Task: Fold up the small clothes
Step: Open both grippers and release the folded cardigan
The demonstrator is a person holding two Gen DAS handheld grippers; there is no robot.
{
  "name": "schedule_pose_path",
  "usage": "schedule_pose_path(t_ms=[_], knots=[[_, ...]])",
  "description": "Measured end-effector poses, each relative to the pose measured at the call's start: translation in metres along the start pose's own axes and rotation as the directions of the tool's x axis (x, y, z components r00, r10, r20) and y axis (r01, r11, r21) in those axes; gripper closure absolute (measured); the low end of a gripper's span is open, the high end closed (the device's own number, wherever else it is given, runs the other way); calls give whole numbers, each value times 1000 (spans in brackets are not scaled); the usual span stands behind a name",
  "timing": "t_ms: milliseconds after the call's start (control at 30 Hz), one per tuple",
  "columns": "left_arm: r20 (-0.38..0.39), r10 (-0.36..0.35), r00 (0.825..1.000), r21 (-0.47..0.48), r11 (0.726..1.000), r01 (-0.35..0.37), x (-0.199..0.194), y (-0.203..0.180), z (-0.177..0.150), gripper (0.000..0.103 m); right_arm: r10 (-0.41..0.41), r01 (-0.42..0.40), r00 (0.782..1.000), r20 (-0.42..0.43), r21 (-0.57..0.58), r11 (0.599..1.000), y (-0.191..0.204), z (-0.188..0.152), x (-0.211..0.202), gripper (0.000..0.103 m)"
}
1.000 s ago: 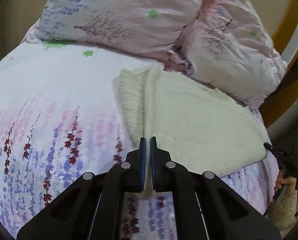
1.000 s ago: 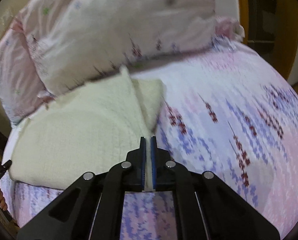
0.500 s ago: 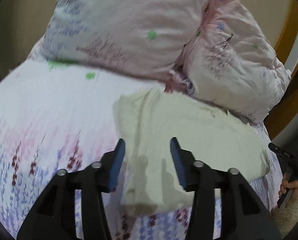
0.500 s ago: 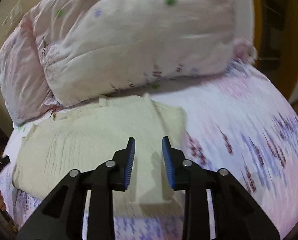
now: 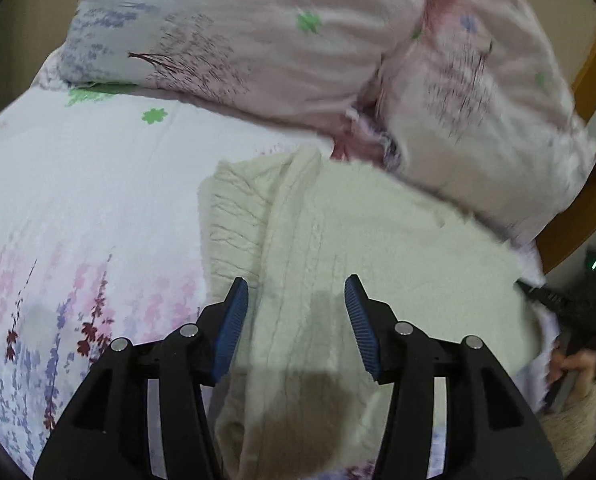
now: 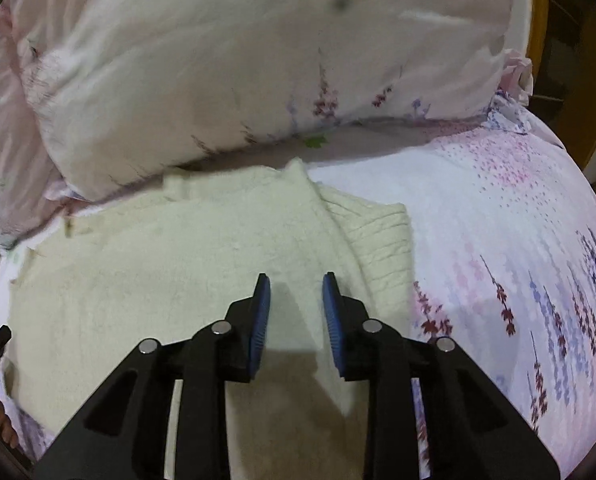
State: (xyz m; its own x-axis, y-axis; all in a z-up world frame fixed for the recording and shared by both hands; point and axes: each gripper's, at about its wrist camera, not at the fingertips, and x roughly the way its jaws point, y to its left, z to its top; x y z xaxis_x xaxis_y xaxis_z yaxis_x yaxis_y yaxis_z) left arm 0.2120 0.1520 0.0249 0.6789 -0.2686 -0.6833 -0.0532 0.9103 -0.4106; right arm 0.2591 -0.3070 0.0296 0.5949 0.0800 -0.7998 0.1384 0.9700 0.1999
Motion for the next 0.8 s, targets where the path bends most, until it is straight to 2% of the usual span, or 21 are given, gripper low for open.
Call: schedule_pose_path(t_ms=[67,133,300,400,500,600,667,733,800], knots=[[34,-16,999,-49,999,17,-11,11,1,39,48,-46,998,31,-42,998,17,-5,-15,64],[47,-21,999,-109,994,26,-17,25,4,38,100,-95,994,41,-104,990,42,-11,-26,60],[1,-69,998,-237,969,67,-9,46,3,38,179,-174,984,-3,-244,954,99,-27,-27,60],[-22,-97,995,-287,954,87,-3,51,1,38,169,-165,986,-11,-283,945,117,-33,-20,60],[-14,-116,993,-311,945,106,0,51,1,38,179,-177,984,-21,-285,942,128,-35,-15,60],[-4,-138,990,-332,934,129,2,50,0,38,157,-146,988,7,-323,935,142,-38,-12,59],[2,-152,988,-335,931,143,3,49,0,38,104,-97,995,-3,-373,923,153,-46,0,56],[5,-167,986,-342,926,159,6,47,0,38,83,-62,996,35,-404,913,157,-52,0,56],[5,-190,982,-356,917,180,9,45,0,38,81,-62,996,30,-406,912,158,-51,0,56]])
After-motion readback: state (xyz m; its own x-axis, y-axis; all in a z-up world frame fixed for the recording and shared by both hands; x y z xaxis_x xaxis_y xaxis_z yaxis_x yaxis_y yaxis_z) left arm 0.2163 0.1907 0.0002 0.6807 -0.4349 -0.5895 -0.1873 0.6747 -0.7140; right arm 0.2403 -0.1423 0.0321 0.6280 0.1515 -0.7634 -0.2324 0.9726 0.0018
